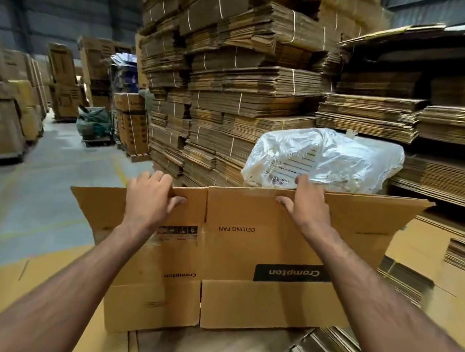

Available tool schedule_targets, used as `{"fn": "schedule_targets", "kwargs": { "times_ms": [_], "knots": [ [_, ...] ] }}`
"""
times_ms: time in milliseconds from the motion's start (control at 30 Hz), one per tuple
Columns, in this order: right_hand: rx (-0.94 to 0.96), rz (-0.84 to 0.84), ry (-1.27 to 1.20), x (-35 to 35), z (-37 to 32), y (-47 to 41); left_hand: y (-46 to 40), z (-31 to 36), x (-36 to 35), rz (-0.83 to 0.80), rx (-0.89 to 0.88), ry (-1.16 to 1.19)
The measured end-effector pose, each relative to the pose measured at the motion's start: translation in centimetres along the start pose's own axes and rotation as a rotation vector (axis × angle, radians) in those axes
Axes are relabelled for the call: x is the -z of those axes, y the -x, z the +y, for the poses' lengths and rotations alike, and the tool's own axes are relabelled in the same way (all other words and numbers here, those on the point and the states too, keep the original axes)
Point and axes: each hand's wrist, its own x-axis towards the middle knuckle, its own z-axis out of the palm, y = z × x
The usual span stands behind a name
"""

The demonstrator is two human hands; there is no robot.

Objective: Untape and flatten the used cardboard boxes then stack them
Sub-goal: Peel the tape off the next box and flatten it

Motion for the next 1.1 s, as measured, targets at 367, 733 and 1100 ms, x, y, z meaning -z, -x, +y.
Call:
{"fn": "schedule_targets", "kwargs": {
  "times_ms": [367, 733, 1100],
  "knots": [
    [-0.051, -0.093, 0.077, -1.4, 0.5, 0.0, 1.2, 2.7, 0.7, 0.112, 0.064, 0.076],
    [0.173, -0.087, -0.099, -2.2, -5.5, 2.1, 1.9, 1.6, 1.2, 0.208, -0.061, 0.171],
    [0.257, 0.021, 0.019, -0.2, -6.6, -0.1, 7.0, -7.7, 0.5, 0.085, 0.506, 0.797]
  ]
}}
